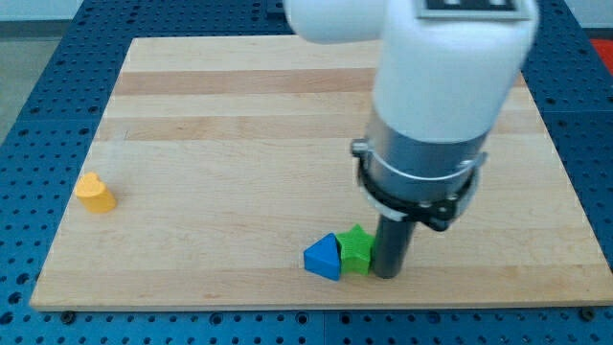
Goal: Move the yellow heart into the green star
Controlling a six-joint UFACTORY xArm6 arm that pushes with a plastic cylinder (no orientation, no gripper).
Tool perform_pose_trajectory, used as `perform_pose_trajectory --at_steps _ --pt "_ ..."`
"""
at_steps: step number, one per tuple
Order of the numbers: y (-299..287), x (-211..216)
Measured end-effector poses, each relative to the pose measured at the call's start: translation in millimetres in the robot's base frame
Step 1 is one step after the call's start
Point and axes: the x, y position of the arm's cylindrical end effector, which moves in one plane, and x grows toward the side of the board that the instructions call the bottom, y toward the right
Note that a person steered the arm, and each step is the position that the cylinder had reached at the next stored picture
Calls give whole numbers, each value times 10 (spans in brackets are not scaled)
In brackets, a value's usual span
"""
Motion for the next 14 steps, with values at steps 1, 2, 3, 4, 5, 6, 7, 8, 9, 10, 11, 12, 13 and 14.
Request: perform_pose_trajectory --at_steps 1,2,3,4,5,6,7,8,9,10,11,12,13,14 --pt "-244 3" --pt "-263 18" --pt "377 -236" --pt "730 -1009" --pt "202 -1647" --pt "-912 -1905" --pt "-2071 -1851" --pt "-3317 -1594" --pt "-3618 -1426" --pt "-3440 -1185" --pt "-3165 -901" --pt "-3331 -979" --pt "-3612 -988" --pt "-3503 -674"
